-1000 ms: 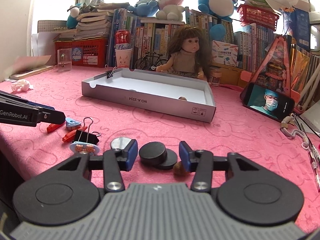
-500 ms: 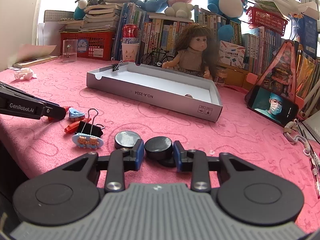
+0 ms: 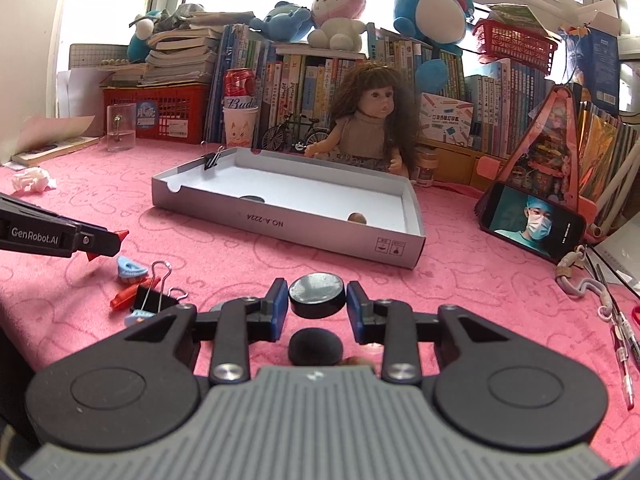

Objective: Organize rigid objects
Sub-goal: 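Close the left tool on a red marker while the right tool grasps a black puck, then carry the red marker in the left tool and puck in the right tool into the tray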

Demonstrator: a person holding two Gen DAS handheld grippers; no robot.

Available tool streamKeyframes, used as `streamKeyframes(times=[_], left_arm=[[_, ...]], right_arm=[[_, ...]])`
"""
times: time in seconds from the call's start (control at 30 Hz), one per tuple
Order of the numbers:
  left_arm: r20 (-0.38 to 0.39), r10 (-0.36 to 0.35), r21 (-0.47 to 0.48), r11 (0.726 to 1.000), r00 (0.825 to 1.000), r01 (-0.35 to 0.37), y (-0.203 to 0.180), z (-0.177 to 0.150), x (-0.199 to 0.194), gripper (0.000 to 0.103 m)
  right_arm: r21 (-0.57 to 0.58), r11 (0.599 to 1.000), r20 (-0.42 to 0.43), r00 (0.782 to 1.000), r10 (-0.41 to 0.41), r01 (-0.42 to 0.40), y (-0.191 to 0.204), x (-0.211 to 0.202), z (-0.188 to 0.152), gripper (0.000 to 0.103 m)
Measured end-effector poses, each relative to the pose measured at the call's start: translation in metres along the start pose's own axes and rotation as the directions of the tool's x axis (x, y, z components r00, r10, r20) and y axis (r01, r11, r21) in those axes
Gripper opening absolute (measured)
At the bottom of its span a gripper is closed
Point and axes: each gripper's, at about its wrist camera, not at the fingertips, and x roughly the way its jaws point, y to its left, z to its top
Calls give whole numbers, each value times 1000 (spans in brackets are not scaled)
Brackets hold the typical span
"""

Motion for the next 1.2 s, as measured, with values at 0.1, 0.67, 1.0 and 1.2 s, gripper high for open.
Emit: streamKeyframes(times=[0.1, 0.67, 1.0, 1.2], left_arm=[[14, -9, 3, 1000, 1000, 9, 0, 8, 2, 10], [61, -54, 5, 999, 997, 54, -12, 68, 32, 10], [42, -53, -37, 998, 998, 55, -8, 97, 69, 10], [17, -27, -47, 998, 999, 28, -2, 104, 92, 10]], right_arm=[[37, 999, -8, 1000, -10, 10, -6, 5, 5, 37], [189, 981, -28, 999, -26, 31, -37, 39, 41, 37], [265, 964, -33, 999, -7, 15, -58, 71, 63, 37], [302, 953, -45, 999, -10, 23, -70, 88, 68, 37]])
